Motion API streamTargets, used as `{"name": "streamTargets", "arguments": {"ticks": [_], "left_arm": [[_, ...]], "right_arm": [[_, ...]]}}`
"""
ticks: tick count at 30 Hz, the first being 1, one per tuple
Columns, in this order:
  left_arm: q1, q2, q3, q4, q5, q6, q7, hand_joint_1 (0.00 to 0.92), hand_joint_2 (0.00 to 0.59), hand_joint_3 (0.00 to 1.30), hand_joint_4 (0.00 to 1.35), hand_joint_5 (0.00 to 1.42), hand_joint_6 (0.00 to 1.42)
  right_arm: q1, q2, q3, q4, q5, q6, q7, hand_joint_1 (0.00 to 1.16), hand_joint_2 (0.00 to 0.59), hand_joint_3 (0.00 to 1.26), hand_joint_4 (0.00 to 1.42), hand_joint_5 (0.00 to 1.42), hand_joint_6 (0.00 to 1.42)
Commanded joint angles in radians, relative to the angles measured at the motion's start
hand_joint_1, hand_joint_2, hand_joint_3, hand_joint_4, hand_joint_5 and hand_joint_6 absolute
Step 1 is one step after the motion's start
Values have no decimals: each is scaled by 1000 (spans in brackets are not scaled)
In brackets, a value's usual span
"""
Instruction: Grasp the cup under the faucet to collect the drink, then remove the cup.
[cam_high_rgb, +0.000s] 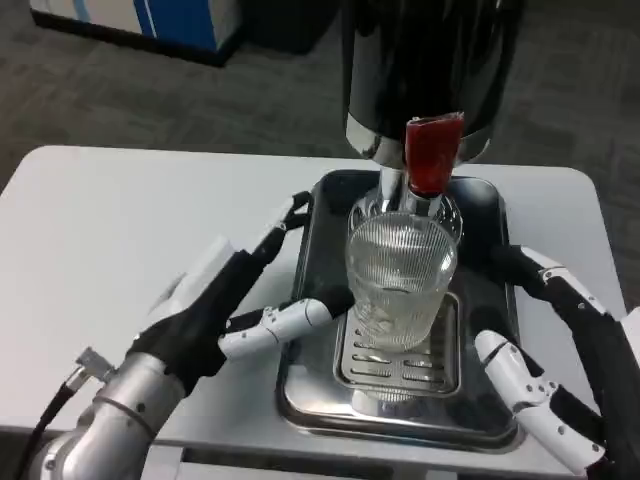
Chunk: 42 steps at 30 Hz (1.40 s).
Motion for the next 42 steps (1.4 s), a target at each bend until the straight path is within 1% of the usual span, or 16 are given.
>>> {"name": "streamTargets", "arguments": {"ticks": [1,4,7,10,13,16,19,21,23,28,34,42], "left_arm": [[43,11,51,-100,-60,24,-21,102,25,0,0,6,14],[64,11,84,-192,-105,49,-35,98,24,0,0,5,13],[97,15,102,-289,-143,71,-62,96,24,0,0,16,13],[132,19,130,-383,-214,95,-102,95,23,0,0,45,31],[138,28,148,-425,-296,102,-154,86,24,0,0,42,37],[119,34,157,-428,-378,120,-210,80,16,0,0,54,53],[99,19,162,-416,-412,121,-213,78,14,27,1,87,90],[72,6,160,-401,-467,141,-230,71,14,61,31,110,95],[52,3,156,-393,-497,151,-245,60,8,90,52,129,99],[-8,-1,150,-389,-551,176,-290,60,9,108,59,137,80],[-51,-15,137,-389,-578,214,-314,60,9,111,53,139,75],[-119,-70,116,-346,-652,280,-350,65,15,114,39,131,63]], "right_arm": [[1,-3,1,-2,-2,9,-7,272,420,215,220,183,98],[2,-4,1,-4,-1,11,-7,273,421,215,220,183,98],[2,-5,1,-5,0,11,-7,274,421,215,220,183,98],[1,-5,3,-6,0,11,-7,274,422,215,220,183,98],[0,-7,3,-6,1,11,-6,275,422,215,220,185,98],[1,-8,5,-5,1,12,-4,276,422,215,220,189,98],[0,-7,9,-3,0,13,-4,276,422,215,220,191,98],[-3,-8,11,-1,-1,13,-3,276,422,215,220,192,98],[-6,-8,13,0,-3,14,-3,277,422,215,220,193,98],[-10,-9,12,0,-4,18,-2,277,422,215,220,193,98],[-10,-10,11,-1,-3,23,-3,277,422,215,220,193,98],[-9,-11,7,-2,4,24,-3,264,429,223,229,194,98]]}}
